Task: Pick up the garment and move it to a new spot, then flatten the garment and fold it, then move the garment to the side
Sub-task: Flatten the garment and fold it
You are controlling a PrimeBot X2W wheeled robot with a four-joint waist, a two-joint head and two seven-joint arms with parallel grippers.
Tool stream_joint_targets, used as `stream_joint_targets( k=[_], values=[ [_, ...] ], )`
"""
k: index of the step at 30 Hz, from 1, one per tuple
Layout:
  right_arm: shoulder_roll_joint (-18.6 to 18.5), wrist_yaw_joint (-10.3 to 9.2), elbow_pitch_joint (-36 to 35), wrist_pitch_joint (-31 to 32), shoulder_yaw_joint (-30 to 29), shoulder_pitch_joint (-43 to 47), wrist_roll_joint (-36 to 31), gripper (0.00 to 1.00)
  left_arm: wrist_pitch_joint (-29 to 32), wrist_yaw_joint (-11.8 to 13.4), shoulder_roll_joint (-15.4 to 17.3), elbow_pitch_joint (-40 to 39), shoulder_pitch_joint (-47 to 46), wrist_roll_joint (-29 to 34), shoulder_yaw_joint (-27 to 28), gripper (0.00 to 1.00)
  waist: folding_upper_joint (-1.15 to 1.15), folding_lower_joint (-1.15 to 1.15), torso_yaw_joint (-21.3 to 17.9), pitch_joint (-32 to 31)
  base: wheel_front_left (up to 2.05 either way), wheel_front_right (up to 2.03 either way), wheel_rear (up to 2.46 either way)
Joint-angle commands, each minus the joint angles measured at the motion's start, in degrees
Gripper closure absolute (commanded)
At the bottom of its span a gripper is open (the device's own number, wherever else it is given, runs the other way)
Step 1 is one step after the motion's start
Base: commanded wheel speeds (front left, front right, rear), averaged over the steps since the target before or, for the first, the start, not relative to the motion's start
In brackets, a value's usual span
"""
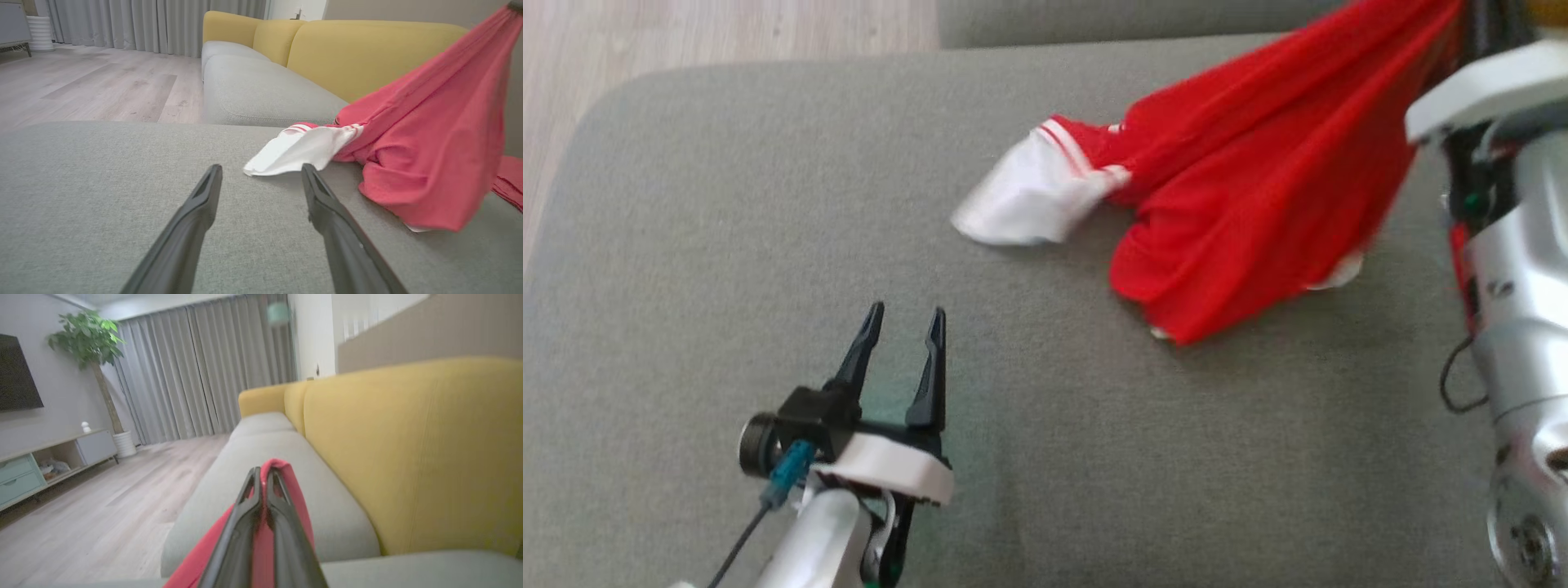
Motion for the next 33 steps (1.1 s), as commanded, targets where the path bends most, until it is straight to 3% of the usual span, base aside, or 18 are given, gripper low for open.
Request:
stream_joint_targets(
  k=[1,5,9,14,20,24,29,30,31,33],
  values=[
    [0.08,-0.05,-3.62,-1.12,2.14,-2.98,0.16,1.00,-0.54,-0.29,0.13,-1.64,0.20,0.83,2.79,0.00,0.00,0.01,-1.25,-1.90,0.00,0.00,0.00],
    [0.67,-0.05,-6.68,-1.30,4.64,-1.66,0.66,1.00,-0.54,-0.40,-0.23,-1.71,1.18,1.04,3.52,0.00,0.00,0.01,-2.16,-3.29,0.00,0.00,0.00],
    [2.18,-0.05,-12.40,0.84,7.48,6.26,2.01,1.00,-0.54,-0.38,-0.54,-1.82,2.74,1.33,4.68,0.00,0.00,0.01,-3.96,-5.19,0.00,0.00,0.00],
    [5.35,-0.05,-25.08,7.54,9.29,23.78,6.99,1.00,-0.55,-0.57,-0.47,-2.06,4.66,1.90,6.40,0.00,0.00,0.01,-7.43,-7.12,0.00,0.00,0.00],
    [6.46,-0.05,-39.32,20.84,14.62,47.23,12.89,1.00,-0.55,-0.96,-0.41,-2.45,5.48,2.59,8.26,0.00,0.00,0.01,-11.08,-7.67,0.00,0.00,0.00],
    [6.51,-0.05,-42.37,27.55,15.76,54.38,11.21,1.00,-0.55,-1.48,-0.60,-2.08,4.65,3.21,8.64,0.00,0.00,0.01,-11.72,-7.42,0.00,0.00,0.00],
    [6.52,-0.05,-43.98,30.57,15.90,56.52,9.53,1.00,-0.55,-2.21,-1.11,-1.48,4.17,3.78,8.10,0.00,0.00,0.01,-10.90,-7.16,0.00,0.00,0.00],
    [6.53,-0.05,-44.26,30.64,15.52,56.49,9.31,0.59,-0.55,-2.34,-1.20,-1.30,4.14,3.81,7.97,0.00,0.00,0.01,-10.57,-7.06,0.00,0.00,0.00],
    [6.53,-0.05,-44.56,30.59,14.98,56.35,9.12,0.00,-0.55,-2.45,-1.28,-1.12,4.09,3.84,7.85,0.00,0.00,0.01,-10.17,-6.95,0.00,0.00,0.00],
    [6.54,-0.05,-45.60,29.83,13.80,55.60,9.14,0.00,-0.55,-2.64,-1.41,-0.77,3.93,3.94,7.56,0.00,0.00,0.01,-9.21,-6.56,0.00,0.00,0.00]
  ],
)
